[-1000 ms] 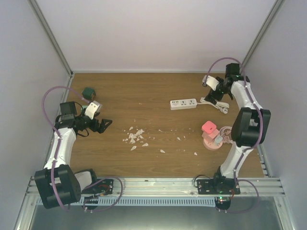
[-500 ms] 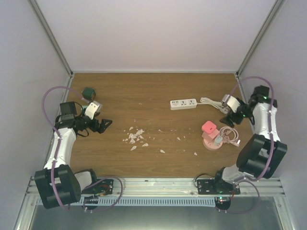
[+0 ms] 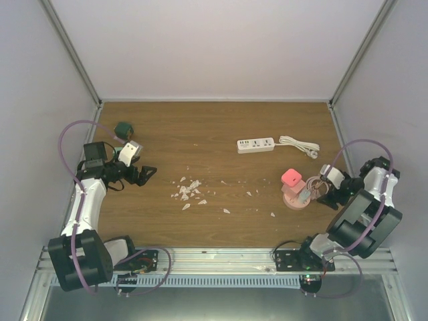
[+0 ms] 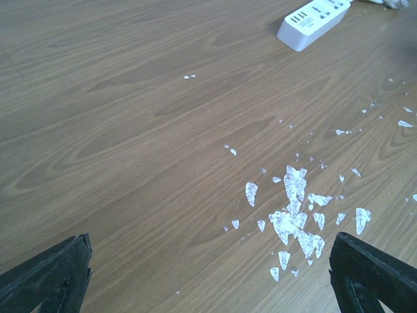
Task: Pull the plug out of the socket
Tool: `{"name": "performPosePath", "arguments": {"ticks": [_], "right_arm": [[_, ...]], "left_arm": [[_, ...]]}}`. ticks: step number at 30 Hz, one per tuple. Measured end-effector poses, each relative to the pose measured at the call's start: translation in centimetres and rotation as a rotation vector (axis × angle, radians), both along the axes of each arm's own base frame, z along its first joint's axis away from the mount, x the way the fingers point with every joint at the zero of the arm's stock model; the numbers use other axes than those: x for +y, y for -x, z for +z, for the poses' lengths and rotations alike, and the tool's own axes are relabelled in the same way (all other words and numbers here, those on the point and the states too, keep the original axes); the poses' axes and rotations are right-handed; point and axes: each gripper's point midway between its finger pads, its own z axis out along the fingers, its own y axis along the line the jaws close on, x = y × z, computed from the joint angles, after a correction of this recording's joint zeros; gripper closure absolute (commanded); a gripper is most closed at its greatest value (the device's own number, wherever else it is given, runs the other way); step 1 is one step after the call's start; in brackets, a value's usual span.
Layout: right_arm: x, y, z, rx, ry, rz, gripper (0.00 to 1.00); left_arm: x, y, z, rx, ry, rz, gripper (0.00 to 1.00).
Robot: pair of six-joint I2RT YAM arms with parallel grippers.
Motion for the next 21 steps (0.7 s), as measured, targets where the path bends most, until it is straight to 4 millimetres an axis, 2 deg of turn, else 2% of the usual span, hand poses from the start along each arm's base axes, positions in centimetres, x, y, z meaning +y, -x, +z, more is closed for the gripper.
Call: {"name": "performPosePath", "arguments": {"ticks": [4,10,21], "right_arm": [[0.9,1.5,-2.0,0.022,0.003,0.044,0.09],[1.6,2.4,-4.2,0.019,0.013,0.075,0.10],[1.0,0.6,-6.1,-0.052,0.023,0.084,0.12]], "left_arm": [[0.0,0.0,0.0,-0.001,0.001,-0.001,0.01],[-0.1,0.0,0.1,-0.002,0.006,-0.005,0.01],[-0.2,0.2,0.0,0.006,0.014,-0.009,0.01]]}}
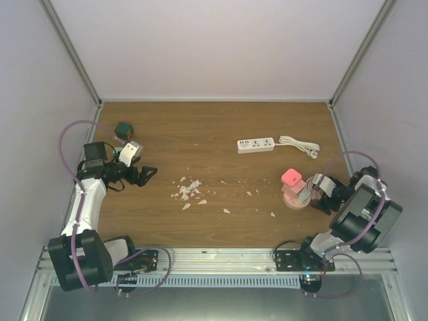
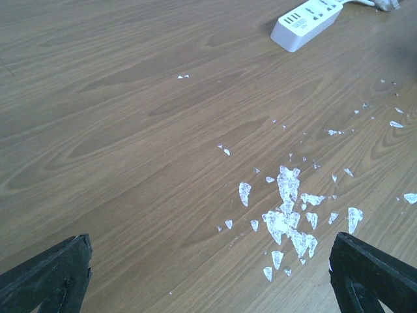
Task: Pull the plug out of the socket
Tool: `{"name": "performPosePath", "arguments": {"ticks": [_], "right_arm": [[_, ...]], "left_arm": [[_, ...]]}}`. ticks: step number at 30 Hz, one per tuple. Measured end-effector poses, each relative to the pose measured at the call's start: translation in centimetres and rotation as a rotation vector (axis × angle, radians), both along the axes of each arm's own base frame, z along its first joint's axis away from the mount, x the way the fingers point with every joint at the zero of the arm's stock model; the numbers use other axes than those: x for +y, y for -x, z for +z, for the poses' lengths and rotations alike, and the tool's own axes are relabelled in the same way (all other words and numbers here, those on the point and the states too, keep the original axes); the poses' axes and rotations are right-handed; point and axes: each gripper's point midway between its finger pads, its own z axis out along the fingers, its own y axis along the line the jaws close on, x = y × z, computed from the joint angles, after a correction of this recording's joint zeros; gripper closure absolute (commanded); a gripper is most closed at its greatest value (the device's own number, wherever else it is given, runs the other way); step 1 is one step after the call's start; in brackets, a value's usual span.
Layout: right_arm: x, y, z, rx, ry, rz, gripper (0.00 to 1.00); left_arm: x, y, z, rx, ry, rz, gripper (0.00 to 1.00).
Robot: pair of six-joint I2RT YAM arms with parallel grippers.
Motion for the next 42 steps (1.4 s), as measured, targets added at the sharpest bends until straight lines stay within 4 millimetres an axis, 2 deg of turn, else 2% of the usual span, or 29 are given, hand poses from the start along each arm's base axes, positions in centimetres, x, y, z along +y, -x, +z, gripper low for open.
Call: {"name": "performPosePath", "arguments": {"ticks": [4,13,25,33,42], "right_arm": [[0.4,-0.7,-0.4,-0.018,-0.003,0.024,0.12],[3.0,-1.6,-1.5,-0.021,-0.018,0.110,0.12],[6.7,-2.9,-1.9,-0.044,-0.012,0.267,0.07],[8.6,-4.0,-2.0,-0.054,-0.037,0.347,0.07],[12.6,-4.3,-1.9,-0.089,-0.049,0.489,0.07]], "left_arm": [[-0.1,0.1,0.0,0.005,0.004,-0.002,0.01],[-0.1,0.1,-0.1,0.010,0.006,-0.002,0.01],[-0.1,0.1,-0.4,0.020,0.008,-0.002,0.01],[-0.1,0.1,-0.5,0.024,0.010,-0.002,0.01],[0.0,0.0,-0.9,0.040,0.014,-0.002,0.01]]}}
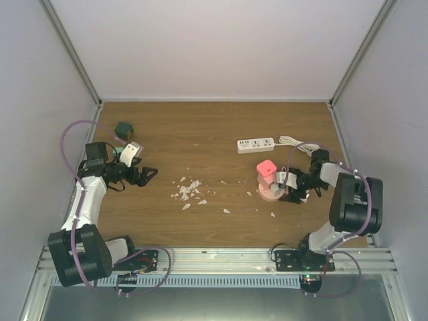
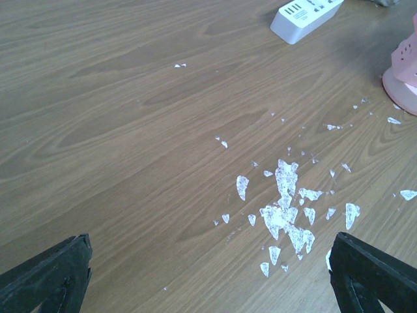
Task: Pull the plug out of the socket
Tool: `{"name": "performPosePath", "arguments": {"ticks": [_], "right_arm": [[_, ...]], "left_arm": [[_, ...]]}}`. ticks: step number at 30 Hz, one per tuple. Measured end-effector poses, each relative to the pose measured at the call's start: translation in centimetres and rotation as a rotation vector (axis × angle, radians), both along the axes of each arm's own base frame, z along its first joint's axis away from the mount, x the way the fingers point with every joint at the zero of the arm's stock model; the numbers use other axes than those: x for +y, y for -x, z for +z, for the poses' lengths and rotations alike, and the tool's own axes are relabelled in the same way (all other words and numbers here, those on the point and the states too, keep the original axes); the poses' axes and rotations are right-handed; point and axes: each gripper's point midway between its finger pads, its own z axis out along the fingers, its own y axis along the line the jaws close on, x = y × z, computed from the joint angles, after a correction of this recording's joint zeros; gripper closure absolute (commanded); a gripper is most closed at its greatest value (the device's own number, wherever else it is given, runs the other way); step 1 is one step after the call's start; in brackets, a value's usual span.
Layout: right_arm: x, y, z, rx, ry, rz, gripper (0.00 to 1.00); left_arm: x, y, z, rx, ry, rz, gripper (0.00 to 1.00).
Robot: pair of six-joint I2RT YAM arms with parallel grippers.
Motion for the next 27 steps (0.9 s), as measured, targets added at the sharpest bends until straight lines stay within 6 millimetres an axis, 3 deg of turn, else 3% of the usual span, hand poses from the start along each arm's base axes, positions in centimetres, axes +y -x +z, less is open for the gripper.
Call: {"name": "performPosePath", "arguments": {"ticks": [7,20,27], "right_arm": [[3.6,0.5,0.2,-0.016,0.003,0.120,0.07],[13.7,4.6,0.4,-0.006,-0.004,0.403,0.07],[17.5,5.4,0.5,-0.005,-0.019,0.472,0.07]], "left_arm": [[0.0,0.0,-0.3,0.010,0.003,0.000,0.01],[0.0,0.0,-0.3,0.011,0.003,0.000,0.01],[-0.1,0.4,2.5,-0.096,-0.023,0.007,0.01]]}}
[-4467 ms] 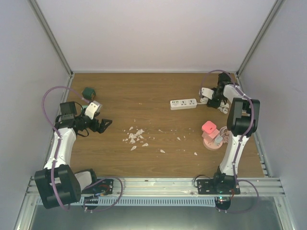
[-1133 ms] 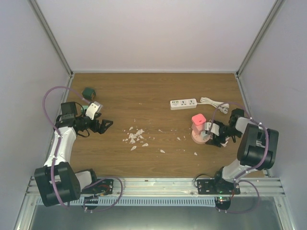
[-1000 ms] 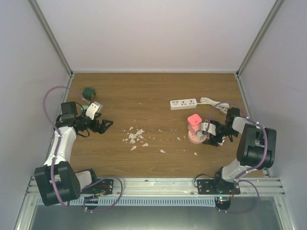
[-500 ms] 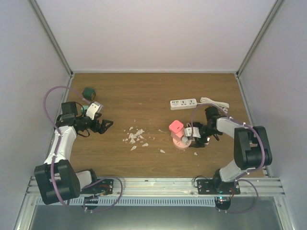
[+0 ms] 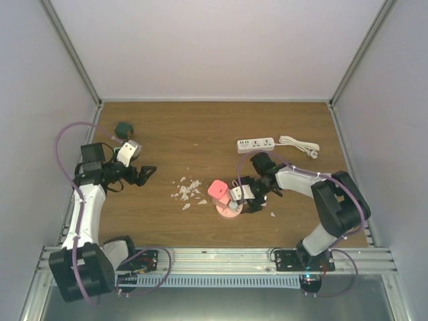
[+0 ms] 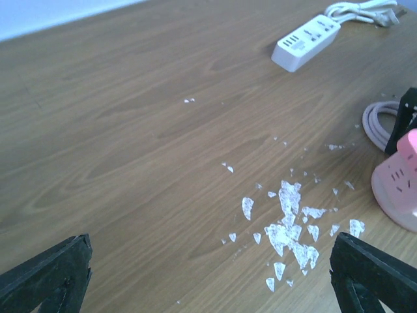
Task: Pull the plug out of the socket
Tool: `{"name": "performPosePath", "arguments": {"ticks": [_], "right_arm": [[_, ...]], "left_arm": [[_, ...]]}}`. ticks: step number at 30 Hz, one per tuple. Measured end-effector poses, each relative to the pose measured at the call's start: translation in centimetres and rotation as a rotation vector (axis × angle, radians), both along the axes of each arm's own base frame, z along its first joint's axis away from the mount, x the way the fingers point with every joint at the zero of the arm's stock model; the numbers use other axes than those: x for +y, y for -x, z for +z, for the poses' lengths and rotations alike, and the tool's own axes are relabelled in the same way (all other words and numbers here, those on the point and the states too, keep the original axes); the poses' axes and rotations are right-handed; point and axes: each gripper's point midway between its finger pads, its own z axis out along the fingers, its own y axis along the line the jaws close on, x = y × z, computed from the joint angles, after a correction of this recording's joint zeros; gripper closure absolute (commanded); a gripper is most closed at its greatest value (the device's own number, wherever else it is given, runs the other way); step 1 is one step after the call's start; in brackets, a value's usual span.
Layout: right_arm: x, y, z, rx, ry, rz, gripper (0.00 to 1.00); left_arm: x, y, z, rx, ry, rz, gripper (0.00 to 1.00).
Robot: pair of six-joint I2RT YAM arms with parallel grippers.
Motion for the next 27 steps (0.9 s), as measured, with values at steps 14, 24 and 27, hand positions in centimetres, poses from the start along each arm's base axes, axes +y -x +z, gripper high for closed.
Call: {"name": "performPosePath", "arguments": {"ticks": [14,24,27], "right_arm": [[2.6,-1.1,1.9,-0.043,-0.051,-0.004,0.06],[0.7,-0.7,4.0,-0.084,-0.081,-0.075,0.07],[-0.8,0.0,3.5,-0.063,-0.060,-0.108,0.07]], "left_arm": [[0.5,0.1,6.3,-0.164,-0.015,0.083,0.01],[-1.2,-0.5,7.5,-0.106,0.003,0.012,0.01],[-3.0,0.1,7.2,-0.085,0.010,-0.046,0.01]]}}
